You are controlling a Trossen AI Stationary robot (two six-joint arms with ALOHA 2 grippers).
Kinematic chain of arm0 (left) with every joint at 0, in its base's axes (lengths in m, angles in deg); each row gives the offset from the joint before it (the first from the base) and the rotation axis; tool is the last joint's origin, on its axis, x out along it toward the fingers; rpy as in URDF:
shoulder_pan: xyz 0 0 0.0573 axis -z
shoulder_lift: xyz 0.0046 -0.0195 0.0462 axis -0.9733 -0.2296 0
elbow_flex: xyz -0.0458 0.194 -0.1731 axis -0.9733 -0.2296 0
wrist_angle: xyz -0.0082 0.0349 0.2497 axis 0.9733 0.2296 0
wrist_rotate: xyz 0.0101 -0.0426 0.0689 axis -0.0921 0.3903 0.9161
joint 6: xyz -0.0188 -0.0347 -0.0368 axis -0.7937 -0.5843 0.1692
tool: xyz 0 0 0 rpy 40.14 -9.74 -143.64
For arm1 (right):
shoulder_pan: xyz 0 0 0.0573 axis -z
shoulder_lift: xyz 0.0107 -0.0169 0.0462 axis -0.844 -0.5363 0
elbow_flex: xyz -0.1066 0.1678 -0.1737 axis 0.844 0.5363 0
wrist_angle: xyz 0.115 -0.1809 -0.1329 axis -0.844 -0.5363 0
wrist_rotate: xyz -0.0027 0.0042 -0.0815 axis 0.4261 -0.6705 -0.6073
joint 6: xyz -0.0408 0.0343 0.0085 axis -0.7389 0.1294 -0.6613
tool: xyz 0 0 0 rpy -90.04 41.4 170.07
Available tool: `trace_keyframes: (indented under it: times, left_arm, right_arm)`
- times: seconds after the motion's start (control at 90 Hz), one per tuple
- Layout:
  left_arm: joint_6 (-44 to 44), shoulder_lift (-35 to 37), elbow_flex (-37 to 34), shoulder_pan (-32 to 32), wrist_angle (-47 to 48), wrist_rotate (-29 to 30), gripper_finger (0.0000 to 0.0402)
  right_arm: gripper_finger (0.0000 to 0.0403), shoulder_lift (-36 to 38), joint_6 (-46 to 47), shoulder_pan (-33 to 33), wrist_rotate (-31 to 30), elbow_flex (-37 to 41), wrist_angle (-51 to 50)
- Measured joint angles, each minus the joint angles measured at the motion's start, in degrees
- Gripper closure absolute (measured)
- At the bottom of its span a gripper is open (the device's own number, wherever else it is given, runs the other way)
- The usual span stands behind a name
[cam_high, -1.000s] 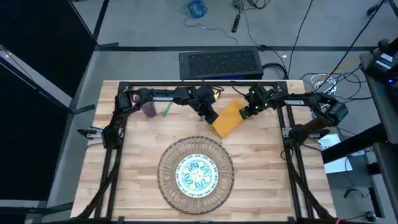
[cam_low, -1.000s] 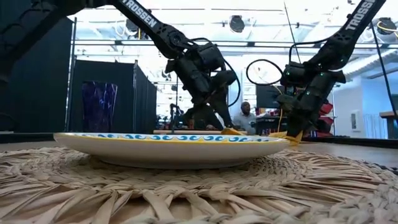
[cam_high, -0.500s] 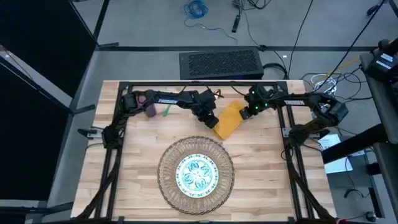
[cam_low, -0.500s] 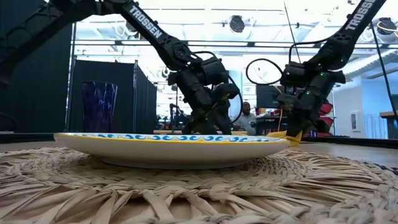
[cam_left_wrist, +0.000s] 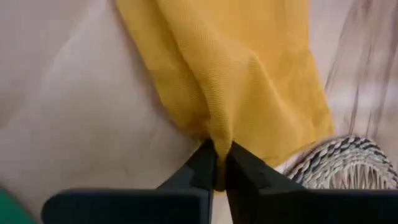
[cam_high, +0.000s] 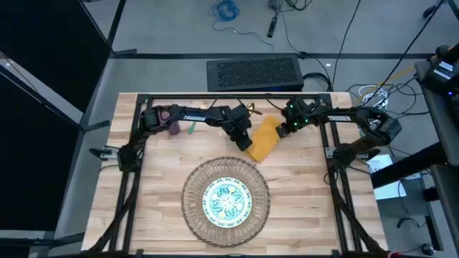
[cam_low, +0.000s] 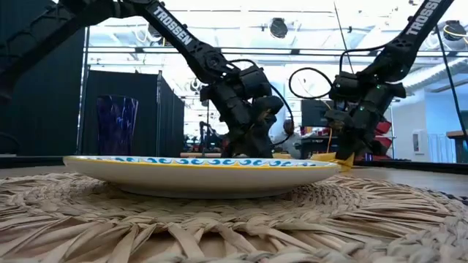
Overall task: Set table place
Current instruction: Move the folded yellow table napkin to the left of the white pattern plate on the brown placemat
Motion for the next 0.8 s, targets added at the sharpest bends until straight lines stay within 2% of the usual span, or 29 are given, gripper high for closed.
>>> trace_keyframes:
  times: [0.144,0.422,0.622,0.8]
  left_arm:
    - [1.21,1.63,2.2,0.14,0.68,0.47,0.04]
    - [2.97,5.03,3.95,0.98,5.33,1.63,0.0401]
    - [6.48,9.7,3.92,3.52,13.85,7.11,0.0401]
    - [8.27,13.0,3.97,6.88,20.19,10.37,0.0401]
  right_arm:
    - [0.0403,1.62,-0.72,0.0,0.07,-0.76,-0.76]
    - [0.0403,9.75,-0.81,-0.82,0.08,-5.25,-8.04]
    - [0.0403,12.33,1.64,-5.22,0.0,-5.64,-9.6]
    - [0.0403,12.36,4.73,-10.33,-0.36,-5.64,-6.95]
